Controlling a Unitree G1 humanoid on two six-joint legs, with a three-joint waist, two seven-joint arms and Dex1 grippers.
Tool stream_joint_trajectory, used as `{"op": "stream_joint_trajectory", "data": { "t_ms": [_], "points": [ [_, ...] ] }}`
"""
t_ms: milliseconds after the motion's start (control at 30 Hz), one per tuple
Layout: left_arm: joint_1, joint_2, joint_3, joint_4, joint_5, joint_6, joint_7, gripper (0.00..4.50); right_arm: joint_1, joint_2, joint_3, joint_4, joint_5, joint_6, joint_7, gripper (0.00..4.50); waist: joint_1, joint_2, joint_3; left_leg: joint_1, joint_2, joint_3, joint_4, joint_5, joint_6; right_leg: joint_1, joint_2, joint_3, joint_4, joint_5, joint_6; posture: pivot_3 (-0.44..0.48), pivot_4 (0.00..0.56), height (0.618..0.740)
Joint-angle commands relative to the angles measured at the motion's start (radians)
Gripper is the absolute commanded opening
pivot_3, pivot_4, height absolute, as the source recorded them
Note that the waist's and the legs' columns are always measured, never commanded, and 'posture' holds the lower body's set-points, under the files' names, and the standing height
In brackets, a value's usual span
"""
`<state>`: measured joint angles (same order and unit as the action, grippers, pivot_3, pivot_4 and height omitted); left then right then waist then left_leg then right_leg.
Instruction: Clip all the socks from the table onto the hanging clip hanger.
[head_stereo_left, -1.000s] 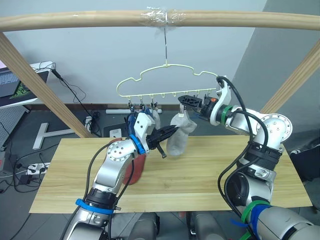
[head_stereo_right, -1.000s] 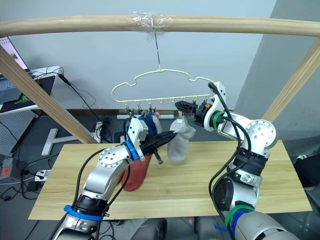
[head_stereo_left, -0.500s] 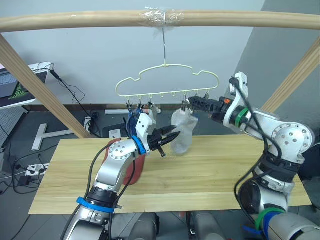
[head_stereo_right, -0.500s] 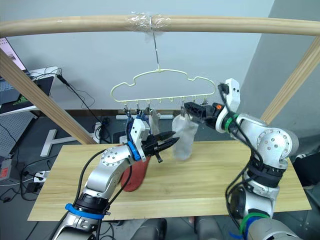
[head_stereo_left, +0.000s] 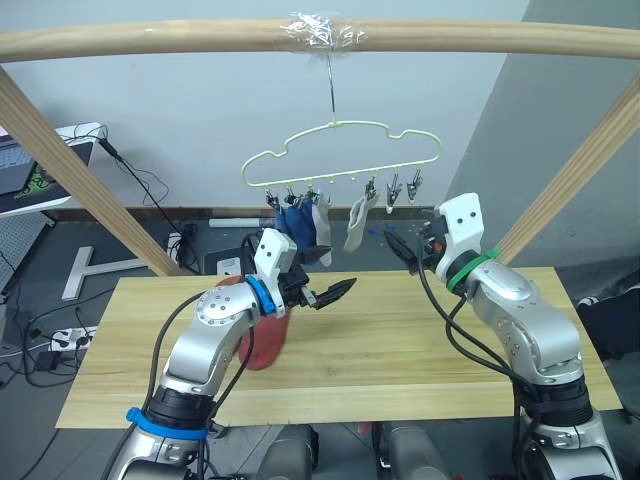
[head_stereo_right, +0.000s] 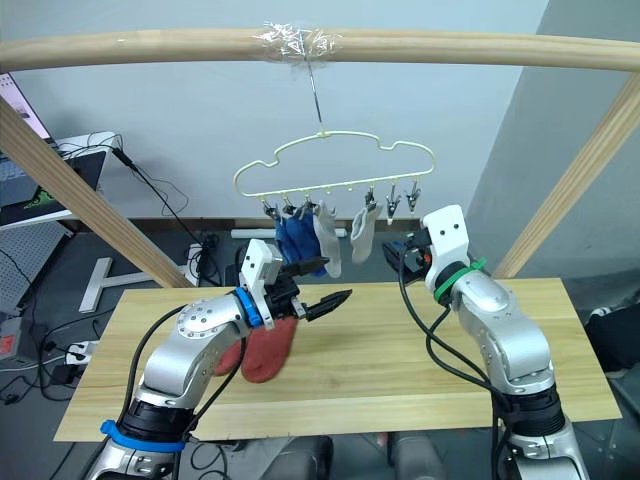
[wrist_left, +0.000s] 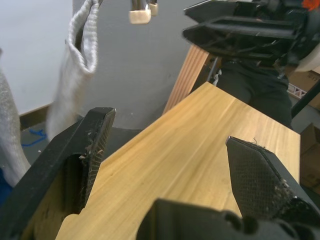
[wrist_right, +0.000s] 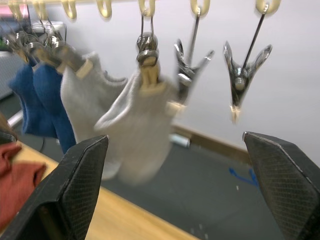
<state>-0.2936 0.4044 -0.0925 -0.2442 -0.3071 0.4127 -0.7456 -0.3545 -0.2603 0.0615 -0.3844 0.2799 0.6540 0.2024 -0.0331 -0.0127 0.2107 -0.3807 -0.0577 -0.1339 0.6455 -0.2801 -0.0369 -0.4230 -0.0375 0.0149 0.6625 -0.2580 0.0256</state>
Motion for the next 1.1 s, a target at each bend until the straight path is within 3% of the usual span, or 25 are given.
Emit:
{"op": "stream_joint_trajectory", "data": {
  "t_ms": [33, 167, 233, 333, 600, 733, 1100],
  "points": [
    [0.007, 0.03, 0.049, -0.088, -0.037, 0.025, 0.01, 4.16, 0.007, 0.033, 0.036, -0.033, -0.072, -0.068, -0.052, 3.62, 0.001, 0.0, 0.0, 0.0, 0.0, 0.0, 0.0, 0.0, 0.0, 0.0, 0.0, 0.0, 0.0, 0.0, 0.0, 0.017, 0.2, 0.74],
    [0.001, 0.037, 0.071, -0.088, -0.03, -0.006, 0.029, 4.16, 0.007, 0.075, 0.06, -0.024, -0.122, -0.114, -0.082, 3.62, 0.003, 0.0, 0.0, 0.0, -0.001, 0.001, 0.001, 0.0, 0.0, 0.0, 0.0, 0.001, 0.0, 0.0, 0.0, 0.02, 0.193, 0.74],
    [-0.003, 0.033, 0.071, -0.08, -0.028, -0.018, 0.033, 4.16, 0.005, 0.096, 0.06, -0.01, -0.149, -0.135, -0.106, 3.31, 0.005, 0.0, 0.0, 0.0, -0.001, 0.0, 0.001, 0.0, -0.001, 0.0, 0.0, 0.0, 0.0, 0.0, 0.0, 0.02, 0.193, 0.74],
    [-0.006, 0.025, 0.064, -0.078, -0.029, -0.026, 0.041, 4.16, -0.004, 0.125, 0.065, 0.012, -0.182, -0.156, -0.13, 2.46, 0.005, 0.0, 0.0, 0.0, -0.001, 0.0, 0.001, 0.001, -0.001, 0.0, 0.0, 0.0, 0.0, 0.0, 0.0, 0.022, 0.189, 0.74],
    [-0.004, 0.023, 0.061, -0.078, -0.03, -0.035, 0.043, 4.16, -0.017, 0.149, 0.053, 0.044, -0.213, -0.197, -0.122, 2.46, 0.004, 0.0, 0.0, 0.001, -0.001, 0.001, 0.001, 0.001, -0.001, 0.0, 0.0, 0.001, 0.001, 0.0, 0.0, 0.024, 0.185, 0.74],
    [-0.008, 0.023, 0.063, -0.075, -0.03, -0.04, 0.042, 4.16, -0.028, 0.158, 0.047, 0.058, -0.221, -0.204, -0.121, 1.55, 0.004, 0.0, 0.0, 0.001, -0.001, 0.001, 0.001, 0.001, -0.001, 0.0, 0.0, 0.001, 0.001, 0.0, 0.0, 0.025, 0.186, 0.74],
    [-0.013, 0.022, 0.064, -0.079, -0.035, -0.043, 0.044, 4.16, -0.05, 0.169, 0.042, 0.094, -0.237, -0.213, -0.126, 1.55, 0.004, 0.0, 0.0, 0.001, -0.001, 0.001, 0.001, 0.001, -0.001, 0.0, 0.0, 0.001, 0.002, 0.0, -0.001, 0.028, 0.188, 0.74]
  ]
}}
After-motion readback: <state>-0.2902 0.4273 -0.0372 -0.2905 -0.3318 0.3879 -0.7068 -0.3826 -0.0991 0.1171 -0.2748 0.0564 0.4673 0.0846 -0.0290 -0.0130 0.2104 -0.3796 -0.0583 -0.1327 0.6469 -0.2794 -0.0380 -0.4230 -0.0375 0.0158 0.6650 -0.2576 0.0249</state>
